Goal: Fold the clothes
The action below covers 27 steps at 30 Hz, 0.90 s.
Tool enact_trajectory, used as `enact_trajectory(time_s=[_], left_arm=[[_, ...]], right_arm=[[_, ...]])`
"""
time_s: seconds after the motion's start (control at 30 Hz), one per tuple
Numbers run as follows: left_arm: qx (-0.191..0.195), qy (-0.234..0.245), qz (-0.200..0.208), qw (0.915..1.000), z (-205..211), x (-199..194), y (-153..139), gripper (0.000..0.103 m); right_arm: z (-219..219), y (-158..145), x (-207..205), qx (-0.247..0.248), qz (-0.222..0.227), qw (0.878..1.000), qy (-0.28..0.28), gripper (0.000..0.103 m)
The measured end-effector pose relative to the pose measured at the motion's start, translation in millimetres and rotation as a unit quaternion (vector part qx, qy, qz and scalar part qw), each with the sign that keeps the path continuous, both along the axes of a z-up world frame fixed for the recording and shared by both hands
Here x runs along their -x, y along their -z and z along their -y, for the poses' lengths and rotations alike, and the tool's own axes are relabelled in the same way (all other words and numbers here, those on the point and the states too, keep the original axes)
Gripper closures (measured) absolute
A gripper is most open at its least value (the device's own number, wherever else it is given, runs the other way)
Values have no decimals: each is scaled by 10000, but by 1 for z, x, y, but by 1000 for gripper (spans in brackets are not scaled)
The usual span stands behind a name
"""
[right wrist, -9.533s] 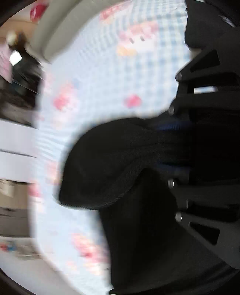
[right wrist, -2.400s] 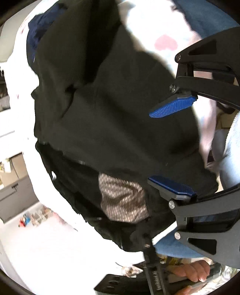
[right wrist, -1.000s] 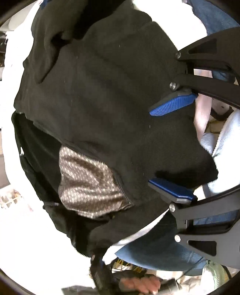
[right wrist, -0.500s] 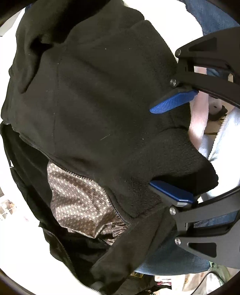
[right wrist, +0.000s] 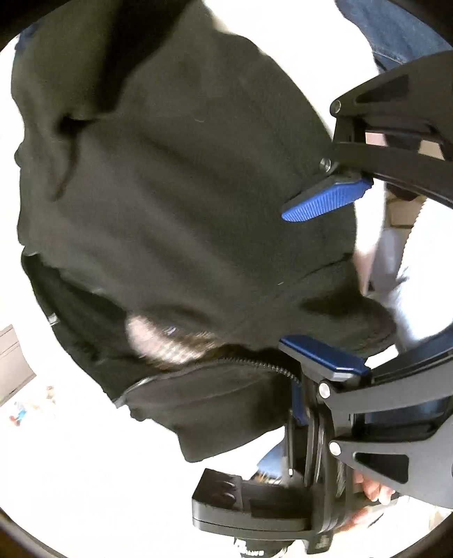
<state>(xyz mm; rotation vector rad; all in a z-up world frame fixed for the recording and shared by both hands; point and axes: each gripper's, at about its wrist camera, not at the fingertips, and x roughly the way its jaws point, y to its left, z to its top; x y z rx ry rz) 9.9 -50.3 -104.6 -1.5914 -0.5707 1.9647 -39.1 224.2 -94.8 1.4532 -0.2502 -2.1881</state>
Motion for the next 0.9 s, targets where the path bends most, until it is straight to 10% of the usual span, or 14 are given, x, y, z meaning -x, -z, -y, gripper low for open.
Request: enact_trajectory(time_s=[0.33, 0.5, 0.67, 0.9], left_arm=[[-287, -896, -977, 9908, 71, -44, -45, 56], [-289, -902, -988, 9906, 80, -33, -47, 56], [-147, -1397, -1117, 9838, 139, 14, -79, 54], [-78, -2471, -385, 9682, 201, 113, -65, 43]], right_arm=[[83, 12, 41, 348, 308, 9932, -1069, 31], [111, 19, 58, 270, 226, 9879, -1511, 54], [112, 17, 71, 275, 141, 9898, -1392, 76], [111, 27, 94, 537, 372, 9932, -961, 61]])
